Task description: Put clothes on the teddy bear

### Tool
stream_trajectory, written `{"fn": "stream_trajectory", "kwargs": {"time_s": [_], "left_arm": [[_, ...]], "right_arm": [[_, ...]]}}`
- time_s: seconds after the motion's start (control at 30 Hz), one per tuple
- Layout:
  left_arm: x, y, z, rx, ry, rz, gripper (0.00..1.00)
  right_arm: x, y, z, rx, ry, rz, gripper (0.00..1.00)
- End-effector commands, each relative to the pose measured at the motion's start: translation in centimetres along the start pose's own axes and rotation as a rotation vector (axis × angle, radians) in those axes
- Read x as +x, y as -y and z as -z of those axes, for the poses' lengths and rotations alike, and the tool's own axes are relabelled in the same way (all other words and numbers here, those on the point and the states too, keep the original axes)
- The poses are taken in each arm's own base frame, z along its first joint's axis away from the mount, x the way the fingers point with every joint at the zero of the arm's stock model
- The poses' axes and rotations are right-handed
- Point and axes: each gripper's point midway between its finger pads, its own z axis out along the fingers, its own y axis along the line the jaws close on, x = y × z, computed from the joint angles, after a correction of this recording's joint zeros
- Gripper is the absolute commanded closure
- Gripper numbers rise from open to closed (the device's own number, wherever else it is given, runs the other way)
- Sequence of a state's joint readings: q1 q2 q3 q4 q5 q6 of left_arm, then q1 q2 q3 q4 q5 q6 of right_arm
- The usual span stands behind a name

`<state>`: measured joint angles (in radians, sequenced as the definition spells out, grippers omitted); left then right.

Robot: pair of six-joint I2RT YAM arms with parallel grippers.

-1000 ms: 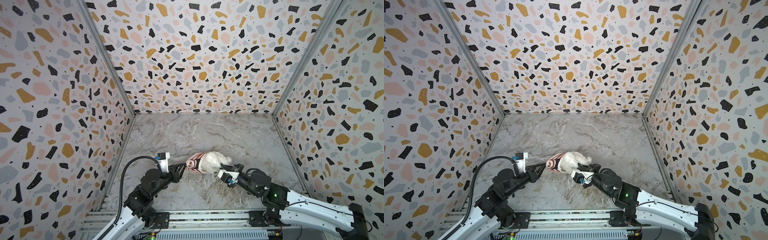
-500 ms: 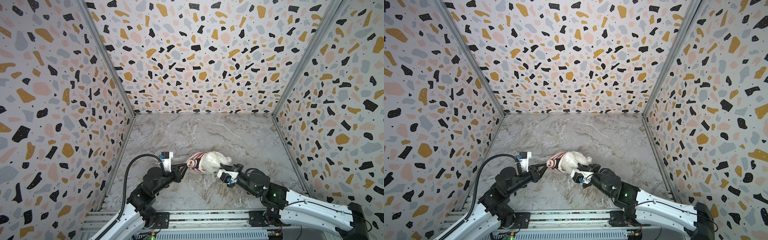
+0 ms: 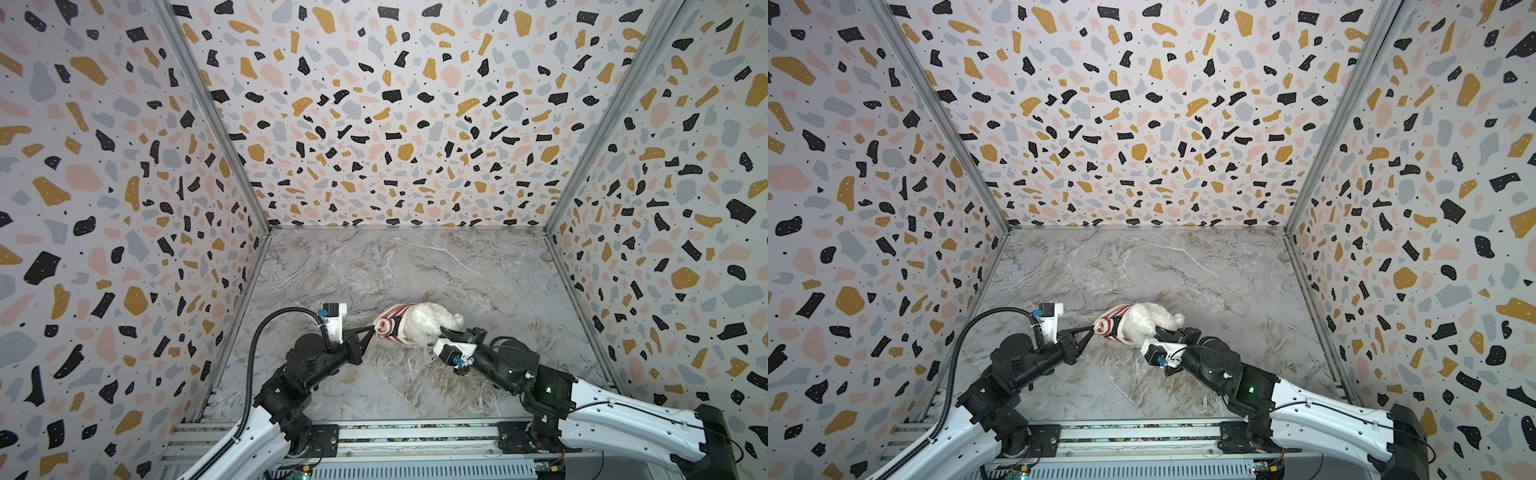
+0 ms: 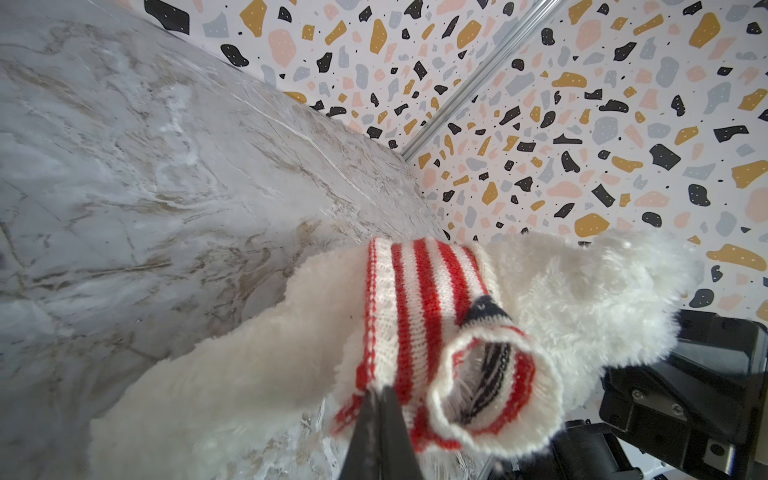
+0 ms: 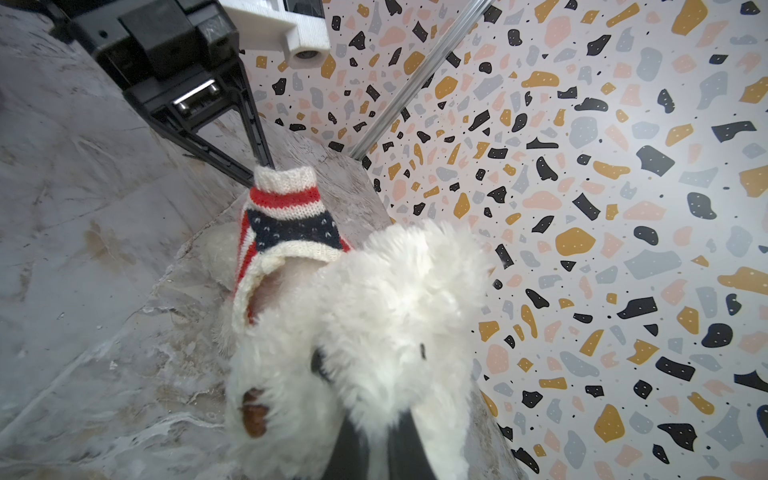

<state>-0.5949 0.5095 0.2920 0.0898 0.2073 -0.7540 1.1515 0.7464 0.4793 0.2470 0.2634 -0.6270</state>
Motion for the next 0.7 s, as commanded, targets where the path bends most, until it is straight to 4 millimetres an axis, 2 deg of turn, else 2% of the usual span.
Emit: {"fn": "stream_trajectory", "kwargs": {"time_s": [0.0, 0.17, 0.37, 0.67], "left_arm": [[-0.8, -1.4, 0.4, -0.071, 0.063, 0.019, 1.00], [0.0, -4.6, 0.5, -0.218, 0.056, 0.069, 1.00], [1.6, -7.2, 0.4, -0.302, 0.051, 0.134, 1.00], [3.2, -9.0, 0.5, -0.328, 0.056, 0.193, 1.00]], "right_arm": [[-2.2, 2.1, 0.4, 0.057, 0.052, -0.034, 1.00], [-2.4, 2.3, 0.6, 0.060, 0.064, -0.058, 1.00], [-2.9, 2.7, 0.8, 0.064, 0.074, -0.086, 1.00], [-3.0, 3.5, 0.9, 0.093, 0.072, -0.144, 1.00]]}}
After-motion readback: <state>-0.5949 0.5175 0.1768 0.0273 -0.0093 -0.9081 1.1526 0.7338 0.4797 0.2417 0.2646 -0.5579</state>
